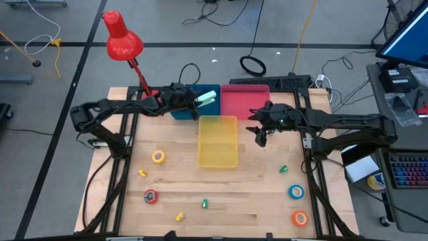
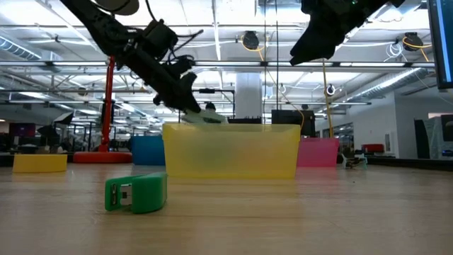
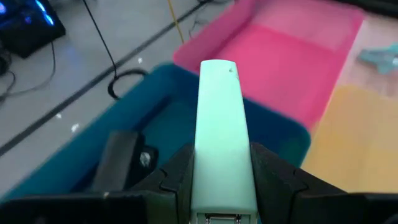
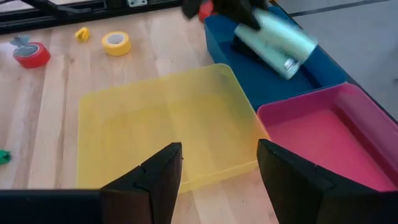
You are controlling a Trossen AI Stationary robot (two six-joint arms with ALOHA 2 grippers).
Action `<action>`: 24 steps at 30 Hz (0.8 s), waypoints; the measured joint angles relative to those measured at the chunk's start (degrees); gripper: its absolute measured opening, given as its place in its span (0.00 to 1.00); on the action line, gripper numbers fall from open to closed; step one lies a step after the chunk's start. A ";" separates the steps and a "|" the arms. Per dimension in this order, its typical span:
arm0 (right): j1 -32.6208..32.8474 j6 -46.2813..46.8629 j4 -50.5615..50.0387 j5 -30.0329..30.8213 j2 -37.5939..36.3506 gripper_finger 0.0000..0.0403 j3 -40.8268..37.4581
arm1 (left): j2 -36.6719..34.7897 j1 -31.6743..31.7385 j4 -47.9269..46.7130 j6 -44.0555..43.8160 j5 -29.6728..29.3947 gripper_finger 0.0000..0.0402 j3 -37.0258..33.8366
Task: Pick and place Stapler, Stapler remover, tape
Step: Put the light blue stapler into the blue bin
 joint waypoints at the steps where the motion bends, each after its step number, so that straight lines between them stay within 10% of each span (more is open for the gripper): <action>1: 0.00 0.00 -0.11 0.03 -0.04 0.50 0.00 | 1.14 0.02 1.27 -0.12 0.02 0.32 0.00; 24: 0.02 2.35 -0.09 -0.20 -0.06 0.49 0.00 | 12.69 1.03 7.75 0.37 0.05 0.34 0.17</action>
